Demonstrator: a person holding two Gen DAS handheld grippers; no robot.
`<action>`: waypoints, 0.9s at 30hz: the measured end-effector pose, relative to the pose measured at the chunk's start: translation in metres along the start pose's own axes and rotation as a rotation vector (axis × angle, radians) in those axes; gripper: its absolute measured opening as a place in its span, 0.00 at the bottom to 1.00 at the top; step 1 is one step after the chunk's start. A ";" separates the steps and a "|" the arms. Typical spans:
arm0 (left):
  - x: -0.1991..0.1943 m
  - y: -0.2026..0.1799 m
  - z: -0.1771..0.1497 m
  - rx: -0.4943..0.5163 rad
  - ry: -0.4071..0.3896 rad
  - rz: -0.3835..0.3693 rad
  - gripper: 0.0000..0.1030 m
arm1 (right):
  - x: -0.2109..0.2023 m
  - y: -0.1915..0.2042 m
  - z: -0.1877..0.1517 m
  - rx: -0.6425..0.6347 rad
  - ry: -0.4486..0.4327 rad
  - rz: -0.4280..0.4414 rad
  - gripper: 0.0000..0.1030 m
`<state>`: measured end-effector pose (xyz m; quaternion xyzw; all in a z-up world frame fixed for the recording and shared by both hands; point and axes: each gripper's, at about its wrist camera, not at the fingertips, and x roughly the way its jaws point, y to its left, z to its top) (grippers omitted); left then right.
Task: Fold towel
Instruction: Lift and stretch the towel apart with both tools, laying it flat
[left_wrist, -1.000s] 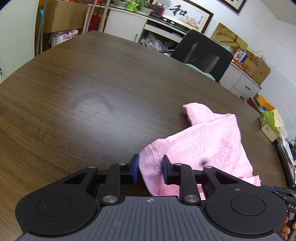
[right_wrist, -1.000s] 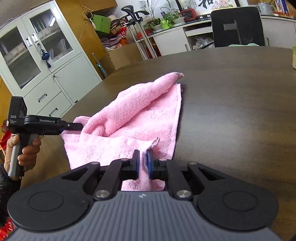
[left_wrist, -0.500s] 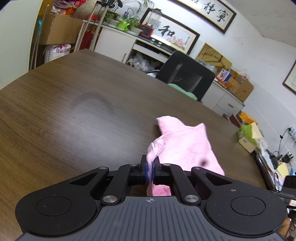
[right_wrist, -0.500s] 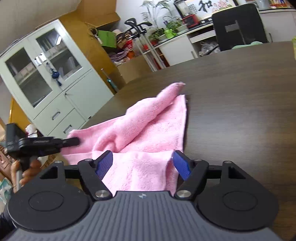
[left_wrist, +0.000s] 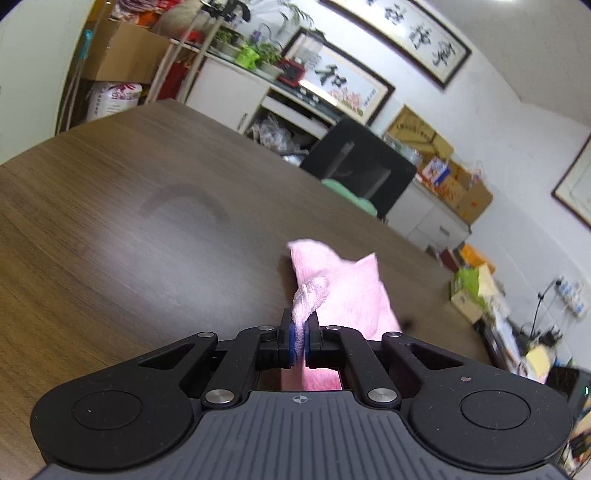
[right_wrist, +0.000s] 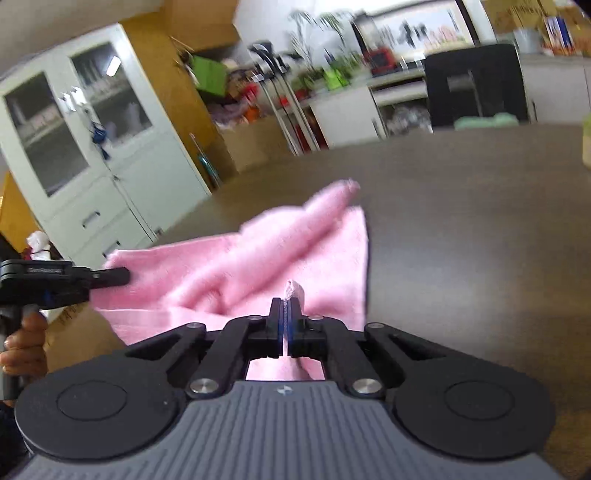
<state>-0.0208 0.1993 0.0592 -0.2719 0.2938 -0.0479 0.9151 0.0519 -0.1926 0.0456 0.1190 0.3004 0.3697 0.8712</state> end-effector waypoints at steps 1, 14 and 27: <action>-0.008 0.002 -0.002 -0.004 -0.008 -0.001 0.04 | -0.009 0.006 -0.002 -0.029 -0.021 0.018 0.02; -0.089 0.044 -0.082 -0.003 -0.052 0.181 0.04 | -0.076 0.075 -0.076 -0.482 0.270 0.255 0.03; -0.123 0.042 -0.102 0.119 -0.058 0.328 0.24 | -0.095 0.063 -0.037 -0.287 0.147 0.292 0.61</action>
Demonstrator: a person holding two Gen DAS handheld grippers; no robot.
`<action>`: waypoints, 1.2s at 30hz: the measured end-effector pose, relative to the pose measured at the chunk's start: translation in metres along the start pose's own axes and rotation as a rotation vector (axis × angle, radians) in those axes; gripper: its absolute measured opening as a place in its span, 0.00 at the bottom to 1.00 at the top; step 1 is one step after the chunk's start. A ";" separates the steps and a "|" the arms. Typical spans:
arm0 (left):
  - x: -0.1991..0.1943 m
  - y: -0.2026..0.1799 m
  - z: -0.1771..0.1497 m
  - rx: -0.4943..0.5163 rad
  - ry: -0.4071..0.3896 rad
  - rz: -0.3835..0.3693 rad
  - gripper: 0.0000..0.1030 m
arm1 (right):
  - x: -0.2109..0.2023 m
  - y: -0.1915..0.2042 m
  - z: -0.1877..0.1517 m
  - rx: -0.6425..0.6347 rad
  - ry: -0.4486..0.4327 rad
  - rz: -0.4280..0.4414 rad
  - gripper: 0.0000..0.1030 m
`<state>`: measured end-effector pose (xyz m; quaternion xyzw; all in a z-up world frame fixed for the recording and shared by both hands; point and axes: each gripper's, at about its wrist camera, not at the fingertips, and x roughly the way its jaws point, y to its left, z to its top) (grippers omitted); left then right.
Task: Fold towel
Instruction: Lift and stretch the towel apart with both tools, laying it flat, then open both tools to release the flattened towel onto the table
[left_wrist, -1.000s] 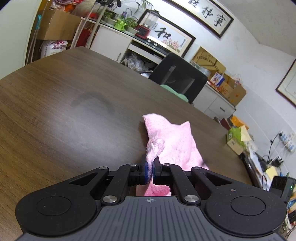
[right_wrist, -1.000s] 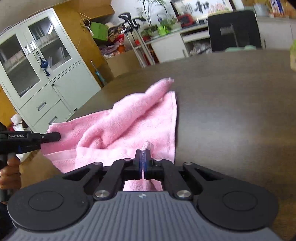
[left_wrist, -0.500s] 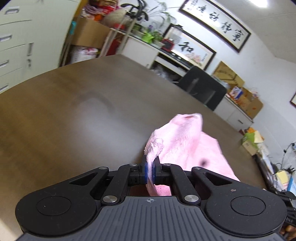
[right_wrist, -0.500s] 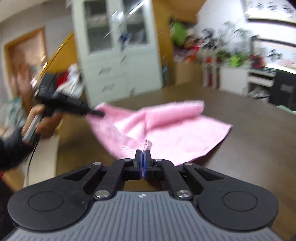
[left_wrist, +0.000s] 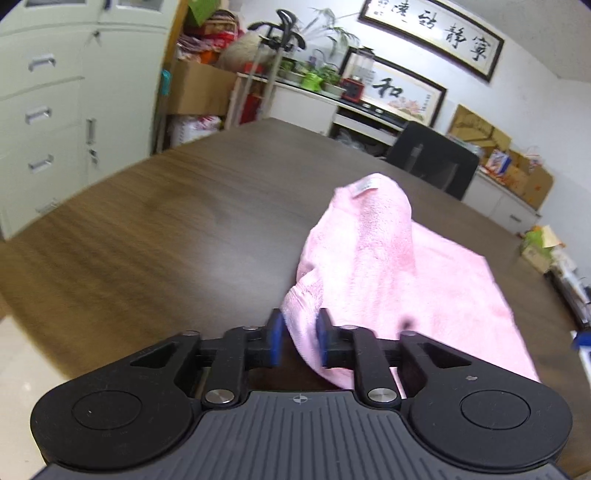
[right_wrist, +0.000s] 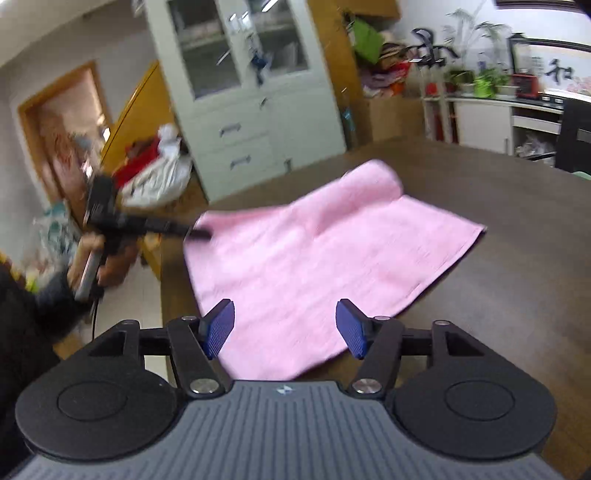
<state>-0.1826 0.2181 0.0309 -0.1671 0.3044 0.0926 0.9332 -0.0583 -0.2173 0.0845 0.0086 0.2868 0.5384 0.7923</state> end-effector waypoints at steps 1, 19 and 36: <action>-0.003 0.003 -0.001 0.001 0.003 0.010 0.27 | 0.002 -0.007 0.007 0.020 -0.013 -0.038 0.62; 0.035 -0.050 0.041 0.255 0.026 -0.033 0.58 | 0.153 -0.011 0.036 -0.086 0.248 -0.295 0.69; 0.139 -0.129 0.058 0.433 0.211 -0.062 0.62 | 0.148 -0.065 0.033 -0.054 0.369 -0.395 0.92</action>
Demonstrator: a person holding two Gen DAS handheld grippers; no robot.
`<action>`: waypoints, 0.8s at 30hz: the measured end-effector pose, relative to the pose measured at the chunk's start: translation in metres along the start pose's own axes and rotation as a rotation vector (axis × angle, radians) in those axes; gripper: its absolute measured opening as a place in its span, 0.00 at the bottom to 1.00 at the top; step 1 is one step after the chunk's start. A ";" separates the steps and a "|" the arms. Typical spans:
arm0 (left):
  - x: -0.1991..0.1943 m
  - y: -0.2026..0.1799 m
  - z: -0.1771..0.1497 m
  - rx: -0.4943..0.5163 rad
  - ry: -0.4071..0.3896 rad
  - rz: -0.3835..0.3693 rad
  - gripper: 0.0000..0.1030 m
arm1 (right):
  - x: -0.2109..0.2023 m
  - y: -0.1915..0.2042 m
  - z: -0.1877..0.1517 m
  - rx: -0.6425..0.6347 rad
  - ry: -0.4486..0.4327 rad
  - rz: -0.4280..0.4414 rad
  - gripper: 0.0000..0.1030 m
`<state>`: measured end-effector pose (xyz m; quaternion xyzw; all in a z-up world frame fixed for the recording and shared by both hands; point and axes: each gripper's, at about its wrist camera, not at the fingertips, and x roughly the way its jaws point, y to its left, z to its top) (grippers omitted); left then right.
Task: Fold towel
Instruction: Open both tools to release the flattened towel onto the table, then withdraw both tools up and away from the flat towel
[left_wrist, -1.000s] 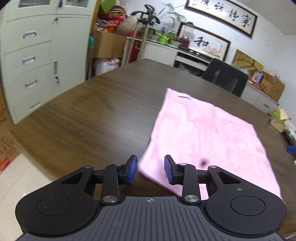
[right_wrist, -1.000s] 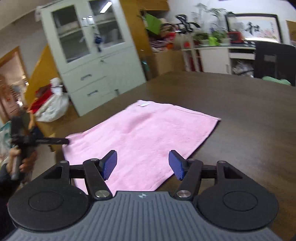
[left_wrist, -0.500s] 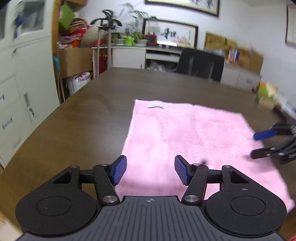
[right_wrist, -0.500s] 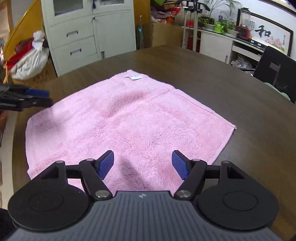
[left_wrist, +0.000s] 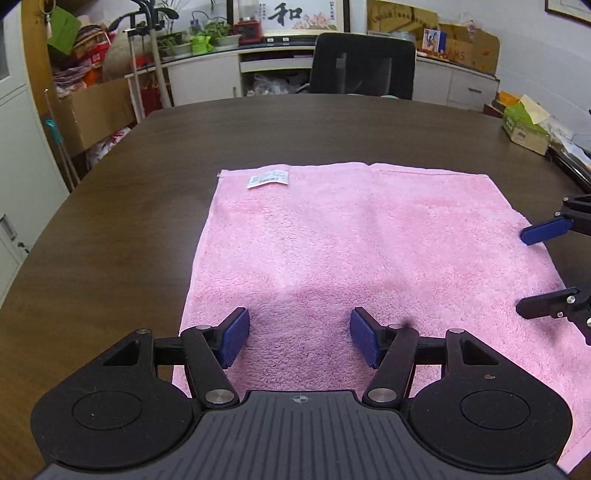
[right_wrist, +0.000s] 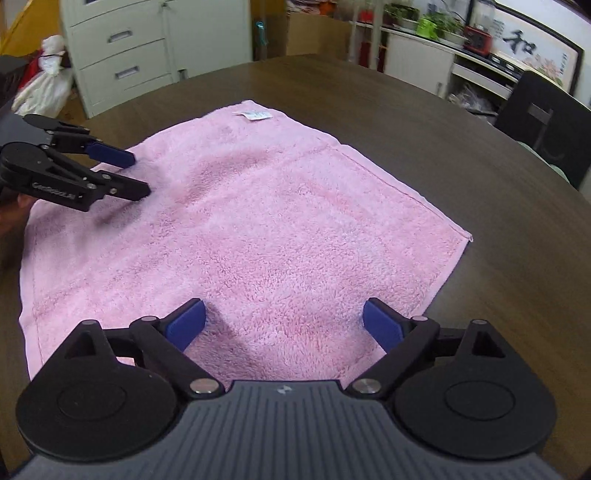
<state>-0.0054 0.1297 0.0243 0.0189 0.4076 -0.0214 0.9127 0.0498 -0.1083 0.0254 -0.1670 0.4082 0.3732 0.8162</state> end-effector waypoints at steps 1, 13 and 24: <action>0.007 -0.004 0.007 0.002 0.003 -0.005 0.62 | 0.000 -0.011 0.000 0.012 0.006 -0.012 0.93; 0.078 -0.069 0.077 0.057 -0.025 -0.019 0.71 | 0.008 -0.138 -0.005 0.175 0.053 -0.157 0.99; 0.088 -0.064 0.089 0.074 -0.030 -0.019 0.75 | -0.024 -0.122 -0.012 0.195 -0.062 -0.208 0.99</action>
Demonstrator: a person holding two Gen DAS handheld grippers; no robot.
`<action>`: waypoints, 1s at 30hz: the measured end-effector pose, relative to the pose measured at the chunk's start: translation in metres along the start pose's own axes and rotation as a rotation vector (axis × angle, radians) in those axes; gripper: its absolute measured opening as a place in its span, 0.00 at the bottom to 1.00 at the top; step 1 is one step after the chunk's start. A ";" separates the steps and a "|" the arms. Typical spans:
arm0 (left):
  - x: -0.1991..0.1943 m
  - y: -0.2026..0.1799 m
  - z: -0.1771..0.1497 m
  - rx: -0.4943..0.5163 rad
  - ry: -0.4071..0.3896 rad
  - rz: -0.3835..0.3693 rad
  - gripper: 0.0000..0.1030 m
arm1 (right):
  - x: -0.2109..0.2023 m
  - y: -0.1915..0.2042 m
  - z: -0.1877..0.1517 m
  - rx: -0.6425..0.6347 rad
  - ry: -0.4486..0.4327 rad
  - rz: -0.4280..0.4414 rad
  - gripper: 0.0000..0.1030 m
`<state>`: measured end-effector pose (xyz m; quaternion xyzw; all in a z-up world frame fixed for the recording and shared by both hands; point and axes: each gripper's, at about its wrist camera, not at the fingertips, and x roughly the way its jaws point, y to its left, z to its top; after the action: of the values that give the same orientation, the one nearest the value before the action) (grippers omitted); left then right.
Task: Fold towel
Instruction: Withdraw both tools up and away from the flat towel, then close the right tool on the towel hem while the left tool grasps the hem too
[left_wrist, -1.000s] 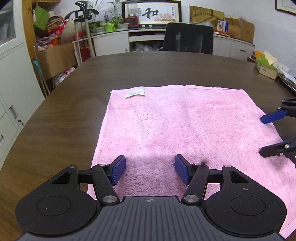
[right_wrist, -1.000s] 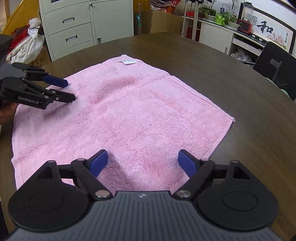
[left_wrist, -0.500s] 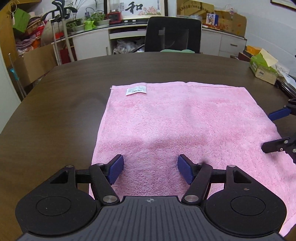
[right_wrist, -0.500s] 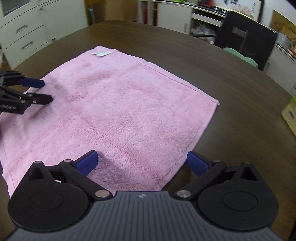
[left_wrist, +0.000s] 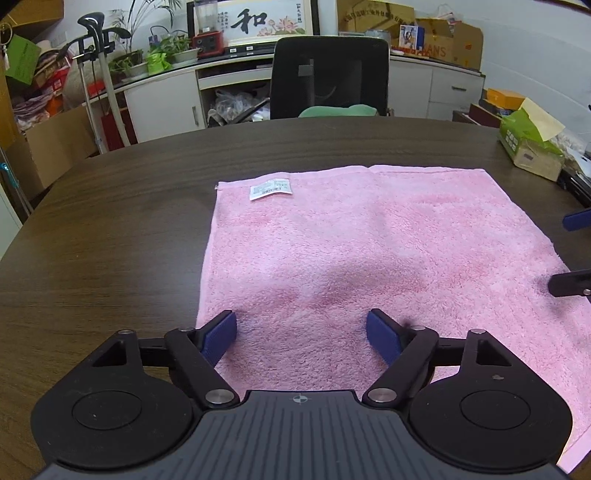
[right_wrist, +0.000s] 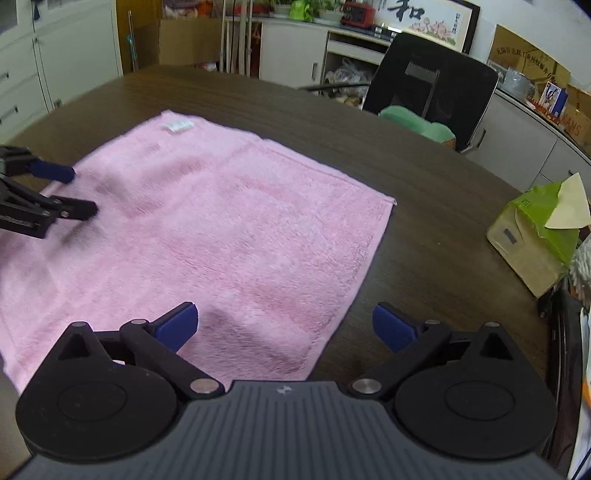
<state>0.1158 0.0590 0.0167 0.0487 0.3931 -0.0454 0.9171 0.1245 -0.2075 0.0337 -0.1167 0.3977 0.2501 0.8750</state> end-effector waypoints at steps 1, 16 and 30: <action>-0.003 -0.001 0.001 0.004 -0.005 0.003 0.74 | -0.007 0.004 -0.002 0.014 -0.019 0.013 0.99; -0.111 0.057 -0.091 0.039 -0.122 -0.015 0.94 | -0.112 0.054 -0.102 0.140 -0.315 0.036 0.99; -0.100 0.042 -0.104 -0.007 -0.092 -0.046 0.96 | -0.085 0.053 -0.117 0.189 -0.199 -0.105 0.99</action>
<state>-0.0220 0.1180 0.0201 0.0340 0.3516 -0.0674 0.9331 -0.0261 -0.2390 0.0207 -0.0292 0.3243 0.1758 0.9290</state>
